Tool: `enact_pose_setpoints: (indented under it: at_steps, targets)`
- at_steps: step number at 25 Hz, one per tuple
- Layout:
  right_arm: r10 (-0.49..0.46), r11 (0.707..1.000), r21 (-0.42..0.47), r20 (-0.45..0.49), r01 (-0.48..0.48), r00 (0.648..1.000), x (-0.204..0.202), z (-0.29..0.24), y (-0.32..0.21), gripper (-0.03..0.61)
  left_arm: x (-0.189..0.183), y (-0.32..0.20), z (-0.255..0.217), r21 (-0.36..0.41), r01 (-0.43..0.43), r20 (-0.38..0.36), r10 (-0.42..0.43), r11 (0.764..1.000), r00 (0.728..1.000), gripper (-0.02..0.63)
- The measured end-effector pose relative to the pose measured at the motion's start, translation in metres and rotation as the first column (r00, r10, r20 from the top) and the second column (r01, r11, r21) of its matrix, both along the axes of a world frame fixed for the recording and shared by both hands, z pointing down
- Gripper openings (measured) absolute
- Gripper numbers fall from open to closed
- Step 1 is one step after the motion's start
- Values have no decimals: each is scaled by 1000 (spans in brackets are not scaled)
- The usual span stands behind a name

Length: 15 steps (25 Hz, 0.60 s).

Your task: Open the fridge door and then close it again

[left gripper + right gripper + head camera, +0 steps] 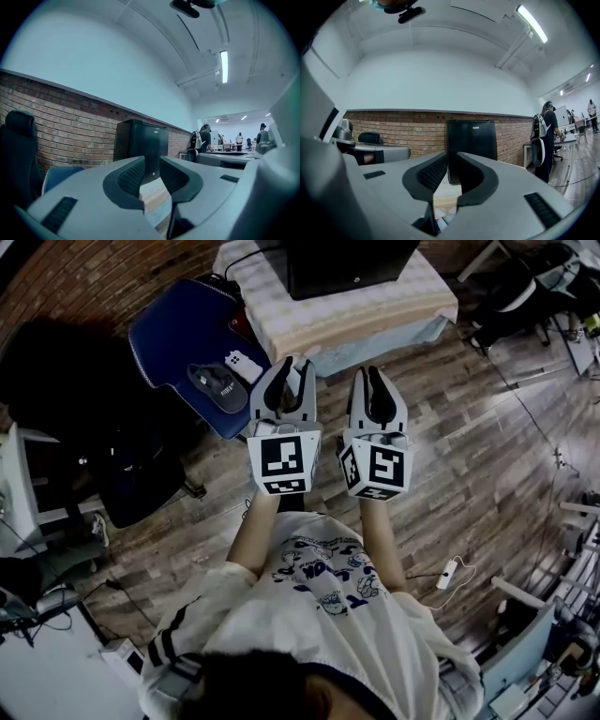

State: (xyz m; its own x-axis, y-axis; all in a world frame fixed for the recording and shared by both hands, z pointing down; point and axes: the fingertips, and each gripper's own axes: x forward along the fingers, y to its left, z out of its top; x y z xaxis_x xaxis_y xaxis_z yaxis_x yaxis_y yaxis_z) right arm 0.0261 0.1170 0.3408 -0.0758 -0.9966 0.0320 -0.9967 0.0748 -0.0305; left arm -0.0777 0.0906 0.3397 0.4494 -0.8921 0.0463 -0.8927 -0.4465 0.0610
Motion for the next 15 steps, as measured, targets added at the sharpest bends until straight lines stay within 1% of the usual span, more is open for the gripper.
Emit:
enact_pose_setpoints:
  at_steps: [10,15]
  targets:
    - [29,1000,8,7,-29,1000,-8,-5,-78,61,-13,-78,-5,10,-14,6,14,1000,1000,109]
    - [54,998,13,16,-54,998,-13,-3,-109,61,-18,-110,-4,18,-31,23,30,999,999,109]
